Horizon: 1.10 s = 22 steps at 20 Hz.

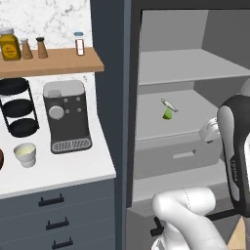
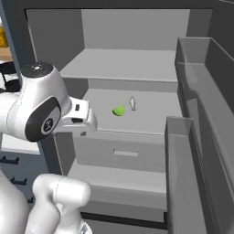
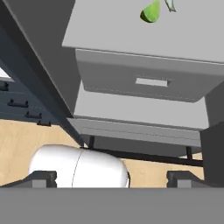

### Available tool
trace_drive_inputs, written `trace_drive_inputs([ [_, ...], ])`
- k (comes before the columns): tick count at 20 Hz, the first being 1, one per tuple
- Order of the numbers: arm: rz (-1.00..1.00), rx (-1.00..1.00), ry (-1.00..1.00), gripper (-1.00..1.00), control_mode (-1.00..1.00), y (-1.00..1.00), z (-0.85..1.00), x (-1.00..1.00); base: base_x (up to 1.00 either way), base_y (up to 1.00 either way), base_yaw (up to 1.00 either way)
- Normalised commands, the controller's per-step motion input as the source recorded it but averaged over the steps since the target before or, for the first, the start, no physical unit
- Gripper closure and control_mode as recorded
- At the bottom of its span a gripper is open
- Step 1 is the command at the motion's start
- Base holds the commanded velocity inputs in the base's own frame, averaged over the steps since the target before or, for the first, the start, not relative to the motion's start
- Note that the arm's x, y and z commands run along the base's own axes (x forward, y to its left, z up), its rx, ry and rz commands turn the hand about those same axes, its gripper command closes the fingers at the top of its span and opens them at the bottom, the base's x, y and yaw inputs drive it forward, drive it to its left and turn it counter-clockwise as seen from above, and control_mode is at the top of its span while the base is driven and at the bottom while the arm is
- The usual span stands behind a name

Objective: Grab a lemon wedge from the fridge and one ice cube from the ice bowl, and put them in the glass of lemonade.

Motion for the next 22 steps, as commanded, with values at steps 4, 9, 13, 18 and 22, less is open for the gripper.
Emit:
trace_drive_inputs([
  [4, -0.28, 0.01, 0.0, -1.0, -1.0, 0.0, 0.0, 0.56, 0.0, 0.0, 0.0],
  [9, -0.25, 0.14, -0.04, -1.0, -1.0, 0.02, -0.01, 0.41, 0.0, 0.0, 0.0],
  [13, -0.08, 0.11, 0.0, -1.0, -1.0, 0.1, -0.29, 0.69, 0.0, 0.0, 0.0],
  [18, -0.02, 0.01, 0.0, -1.0, -1.0, 0.29, -0.55, 0.94, 0.0, 0.0, 0.0],
  [22, 0.0, 0.0, -0.05, -1.0, -1.0, -0.01, -0.24, 0.41, 0.0, 0.0, 0.0],
])
